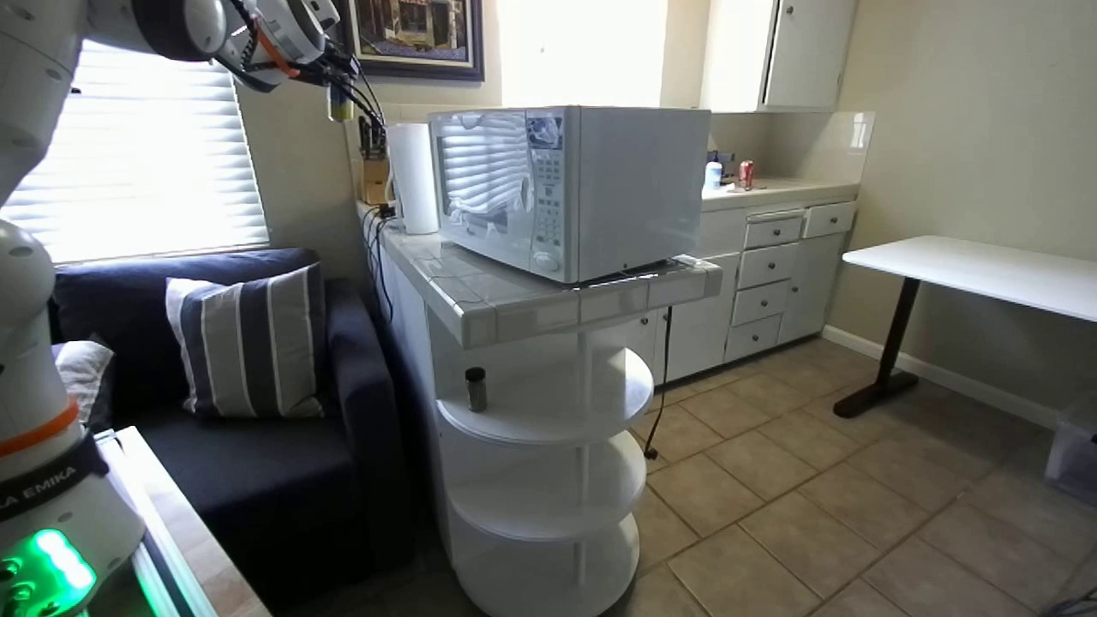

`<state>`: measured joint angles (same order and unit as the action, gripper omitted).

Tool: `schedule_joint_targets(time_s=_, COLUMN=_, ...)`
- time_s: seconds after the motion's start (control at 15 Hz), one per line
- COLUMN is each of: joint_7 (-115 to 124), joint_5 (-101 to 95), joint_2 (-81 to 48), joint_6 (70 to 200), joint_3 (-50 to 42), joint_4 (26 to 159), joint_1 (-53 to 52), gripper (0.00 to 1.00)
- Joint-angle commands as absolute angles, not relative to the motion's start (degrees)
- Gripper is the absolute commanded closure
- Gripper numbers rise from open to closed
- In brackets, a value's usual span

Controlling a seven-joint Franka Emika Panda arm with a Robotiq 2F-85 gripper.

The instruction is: Remove the can bottle from the microwave and put it on the counter to the left next to the microwave

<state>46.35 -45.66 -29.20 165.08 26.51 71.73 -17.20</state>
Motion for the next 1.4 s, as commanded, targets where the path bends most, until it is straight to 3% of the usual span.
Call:
schedule_joint_targets(time_s=0.0, joint_7=46.3, joint_5=-45.4, joint_2=-28.6, joint_6=164.1, joint_3=26.8, joint_4=72.9, joint_1=-17.1, gripper=0.63)
schedule_joint_targets(time_s=0.6, joint_7=60.3, joint_5=-50.3, joint_2=-18.1, joint_6=166.4, joint_3=22.3, joint_4=92.8, joint_1=-17.9, gripper=0.63)
schedule_joint_targets(time_s=1.33, joint_7=88.7, joint_5=-72.5, joint_2=-8.9, joint_6=164.8, joint_3=13.2, joint_4=110.4, joint_1=-18.2, gripper=0.63)
